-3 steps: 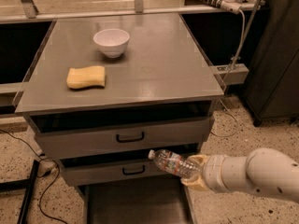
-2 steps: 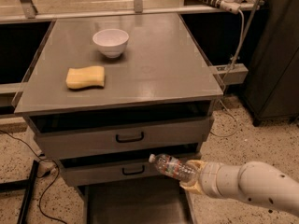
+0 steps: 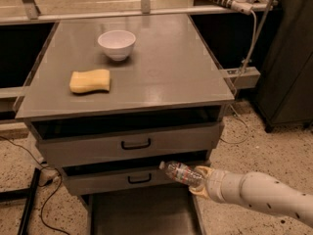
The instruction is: Place water bottle into bottom drawer
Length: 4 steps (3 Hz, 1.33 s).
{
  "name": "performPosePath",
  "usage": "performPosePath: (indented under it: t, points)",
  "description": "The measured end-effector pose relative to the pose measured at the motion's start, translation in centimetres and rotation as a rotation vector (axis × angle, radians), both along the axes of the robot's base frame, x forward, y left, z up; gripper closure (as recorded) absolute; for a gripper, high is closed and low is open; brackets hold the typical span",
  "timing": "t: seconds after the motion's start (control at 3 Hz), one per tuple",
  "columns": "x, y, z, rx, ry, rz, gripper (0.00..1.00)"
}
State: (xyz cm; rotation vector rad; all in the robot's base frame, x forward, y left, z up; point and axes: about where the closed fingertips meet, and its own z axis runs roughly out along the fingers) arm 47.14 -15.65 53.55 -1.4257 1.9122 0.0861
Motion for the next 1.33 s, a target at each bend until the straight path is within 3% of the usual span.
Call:
performPosePath:
  t: [0.33, 1.0, 1.33]
  points:
    - [1.2, -0.1, -1.9, 0.059, 0.044, 0.057, 1.0]
    - [1.5, 0.7, -3.8, 0.05, 0.067, 0.06, 1.0]
    - [1.9, 1.5, -7.6, 0.076, 0.127, 0.066, 1.0]
